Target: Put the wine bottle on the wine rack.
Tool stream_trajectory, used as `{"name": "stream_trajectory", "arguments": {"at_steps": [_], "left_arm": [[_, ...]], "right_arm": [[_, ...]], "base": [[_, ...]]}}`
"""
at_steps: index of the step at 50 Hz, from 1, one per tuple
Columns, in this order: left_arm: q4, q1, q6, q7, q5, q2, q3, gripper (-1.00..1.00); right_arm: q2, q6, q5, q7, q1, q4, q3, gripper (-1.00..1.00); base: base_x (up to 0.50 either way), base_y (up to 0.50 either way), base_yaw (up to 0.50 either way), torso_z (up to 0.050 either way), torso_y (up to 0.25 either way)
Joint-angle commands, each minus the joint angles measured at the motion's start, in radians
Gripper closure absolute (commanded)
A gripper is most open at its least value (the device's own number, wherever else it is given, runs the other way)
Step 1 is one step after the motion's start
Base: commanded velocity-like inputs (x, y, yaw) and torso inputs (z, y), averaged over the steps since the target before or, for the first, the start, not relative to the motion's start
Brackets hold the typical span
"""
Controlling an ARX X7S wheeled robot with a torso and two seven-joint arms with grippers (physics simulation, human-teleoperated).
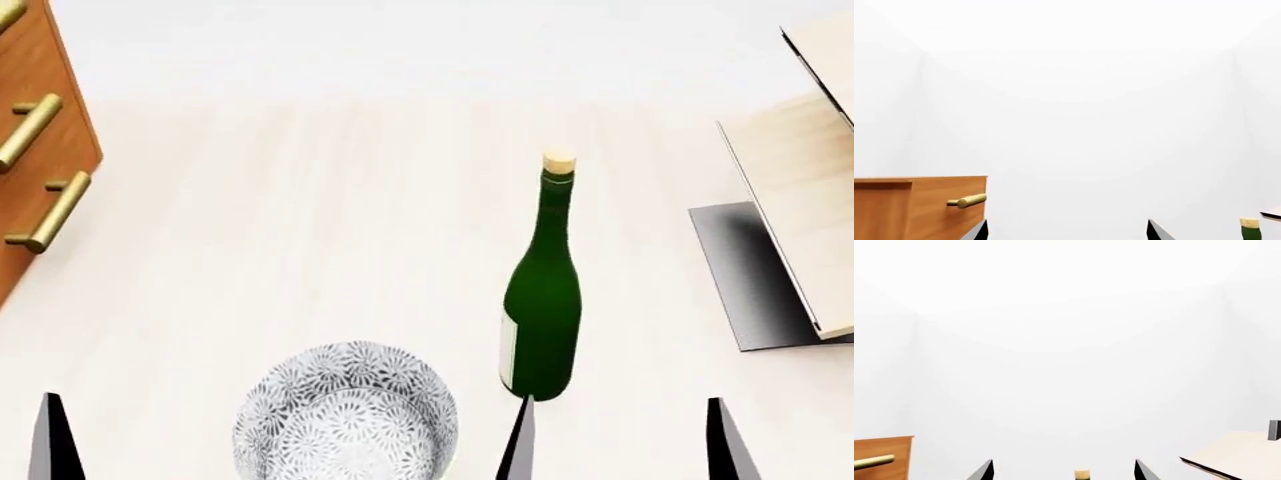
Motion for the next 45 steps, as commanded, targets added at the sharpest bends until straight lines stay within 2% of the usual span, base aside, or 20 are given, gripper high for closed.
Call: {"name": "stream_trajectory", "arguments": {"at_steps": [1, 45], "left_arm": [[0.000, 0.000, 0.001, -0.008, -0.001, -0.006, 0.005, -1.00], [0.012, -0.001, -0.002, -0.039, -0.003, -0.031, 0.018, -1.00]], "right_arm": [[0.007, -0.001, 0.001, 0.007, 0.000, -0.002, -0.006, -1.00], [0.032, -0.001, -0.001, 0.034, 0.004, -0.002, -0.027, -1.00]], "base": [[0.18, 0.00, 0.00, 0.000, 0.000], [0.17, 0.00, 0.00, 0.000, 0.000]]}}
